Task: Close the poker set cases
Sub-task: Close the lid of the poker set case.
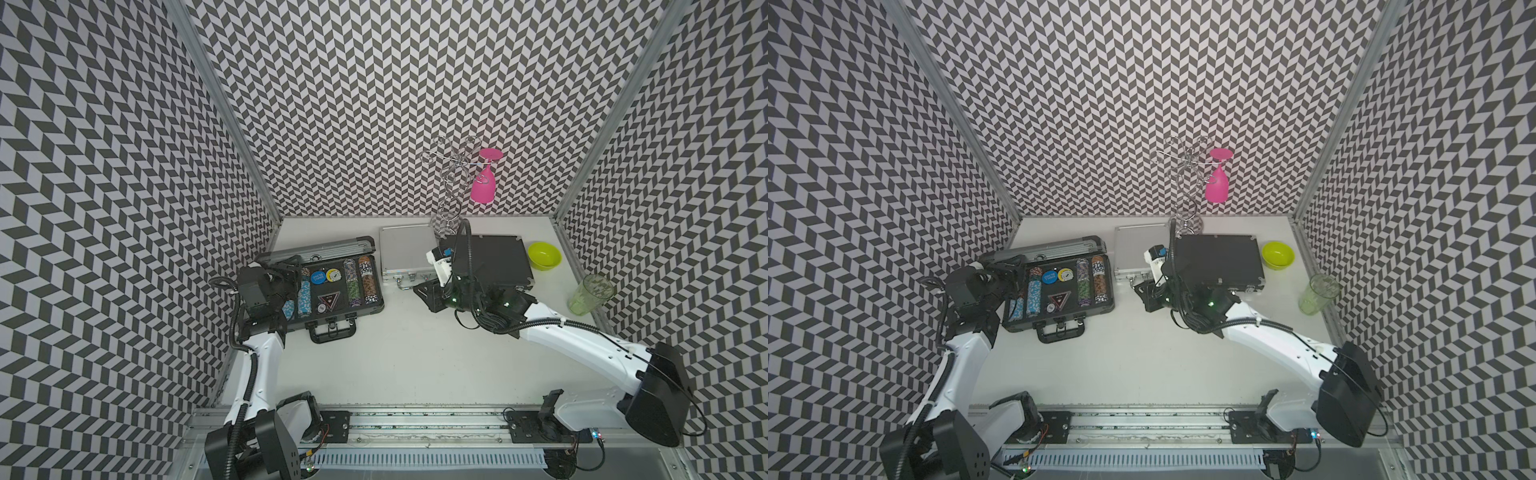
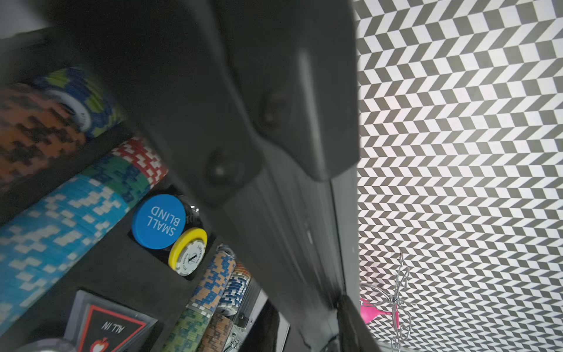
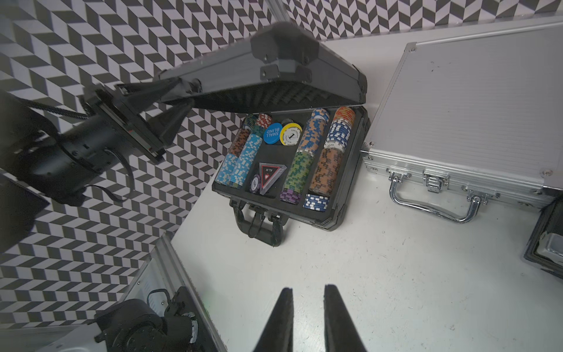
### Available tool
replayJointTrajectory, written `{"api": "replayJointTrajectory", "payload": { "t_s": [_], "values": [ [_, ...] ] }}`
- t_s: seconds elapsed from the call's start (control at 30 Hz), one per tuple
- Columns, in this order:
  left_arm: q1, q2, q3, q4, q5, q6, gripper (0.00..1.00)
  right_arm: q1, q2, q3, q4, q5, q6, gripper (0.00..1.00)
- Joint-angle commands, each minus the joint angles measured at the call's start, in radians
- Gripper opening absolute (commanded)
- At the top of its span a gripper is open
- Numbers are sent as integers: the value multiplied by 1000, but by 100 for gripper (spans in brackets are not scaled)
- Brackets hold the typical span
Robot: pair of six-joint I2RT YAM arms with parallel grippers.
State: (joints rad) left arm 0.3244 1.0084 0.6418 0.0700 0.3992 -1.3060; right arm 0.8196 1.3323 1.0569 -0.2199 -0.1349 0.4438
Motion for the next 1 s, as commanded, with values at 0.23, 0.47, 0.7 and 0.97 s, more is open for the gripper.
{"api": "replayJointTrajectory", "payload": {
  "t_s": [0.23, 0.47, 0.7, 0.97],
  "values": [
    [-16, -129, -34, -252, -104, 29, 49, 1, -76, 26, -19, -18, 0, 21],
    [-94, -112, 119, -555, -271, 137, 53, 3, -49, 18, -15, -21, 11, 21],
    [-154, -173, 184, -672, -330, 128, 54, 3, -25, 65, -12, -34, 16, 21],
    [-161, -1, 295, -715, -377, 442, 55, 5, 33, 59, 2, -48, 11, 21]
  ]
}}
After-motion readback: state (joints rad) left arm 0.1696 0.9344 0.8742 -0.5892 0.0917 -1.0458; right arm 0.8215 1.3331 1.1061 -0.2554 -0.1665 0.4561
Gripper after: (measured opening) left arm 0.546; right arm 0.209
